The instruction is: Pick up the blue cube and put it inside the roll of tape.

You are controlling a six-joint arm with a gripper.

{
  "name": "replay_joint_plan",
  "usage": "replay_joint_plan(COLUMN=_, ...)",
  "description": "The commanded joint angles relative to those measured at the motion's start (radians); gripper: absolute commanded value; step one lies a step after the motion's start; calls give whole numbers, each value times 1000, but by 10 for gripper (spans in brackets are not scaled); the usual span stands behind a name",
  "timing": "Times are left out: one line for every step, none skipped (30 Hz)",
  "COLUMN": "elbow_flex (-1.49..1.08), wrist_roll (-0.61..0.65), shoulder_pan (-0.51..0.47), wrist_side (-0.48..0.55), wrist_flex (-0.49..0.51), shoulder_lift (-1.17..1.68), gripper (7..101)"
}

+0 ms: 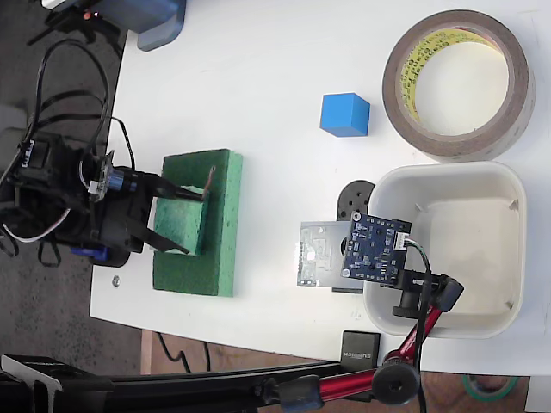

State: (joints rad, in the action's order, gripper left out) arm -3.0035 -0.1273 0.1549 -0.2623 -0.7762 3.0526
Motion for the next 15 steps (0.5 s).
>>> replay_joint_plan(elbow_flex=9, wrist_roll=0, shoulder_pan=0, wrist_side=0, wrist_flex=2, shoulder_lift=2, gripper=1003)
replay_joint_plan(elbow_flex=9, wrist_roll=0, shoulder_pan=0, wrist_side=2, wrist_flex=2, shoulder_lift=2, gripper=1003)
replay_joint_plan(elbow_flex=9, wrist_roll=0, shoulder_pan=0, wrist_side=2, wrist_flex=2, shoulder_lift=2, gripper=1003)
replay_joint_plan(elbow_flex=9, wrist_roll=0, shoulder_pan=0, wrist_side=2, wrist_flex=2, shoulder_lift=2, gripper=1003)
replay_joint_plan(elbow_flex=9, wrist_roll=0, shoulder_pan=0, wrist_side=2, wrist_flex=2, shoulder_lift=2, gripper=1003)
replay_joint_plan(elbow_flex=9, wrist_roll=0, shoulder_pan=0, wrist_side=3, wrist_flex=2, shoulder_lift=2, gripper=1003)
replay_joint_plan(elbow_flex=9, wrist_roll=0, shoulder_pan=-3, wrist_side=5, wrist_flex=2, shoulder_lift=2, gripper=1003)
replay_joint_plan(elbow_flex=9, wrist_roll=2, shoulder_pan=-6, wrist_side=9, wrist_flex=2, shoulder_lift=2, gripper=1003)
replay_joint_plan(elbow_flex=9, wrist_roll=3, shoulder_pan=-9, wrist_side=14, wrist_flex=2, shoulder_lift=2, gripper=1003)
replay_joint_plan(elbow_flex=9, wrist_roll=8, shoulder_pan=-9, wrist_side=20, wrist_flex=2, shoulder_lift=2, gripper=1003)
replay_joint_plan(elbow_flex=9, wrist_roll=12, shoulder_pan=-9, wrist_side=29, wrist_flex=2, shoulder_lift=2, gripper=1003)
replay_joint_plan(elbow_flex=9, wrist_roll=17, shoulder_pan=-9, wrist_side=35, wrist_flex=2, shoulder_lift=2, gripper=1003)
replay_joint_plan(elbow_flex=9, wrist_roll=20, shoulder_pan=-9, wrist_side=40, wrist_flex=2, shoulder_lift=2, gripper=1003)
replay_joint_plan(elbow_flex=9, wrist_roll=23, shoulder_pan=-9, wrist_side=43, wrist_flex=3, shoulder_lift=2, gripper=1003)
replay_joint_plan(elbow_flex=9, wrist_roll=25, shoulder_pan=-9, wrist_side=48, wrist_flex=3, shoulder_lift=2, gripper=1003)
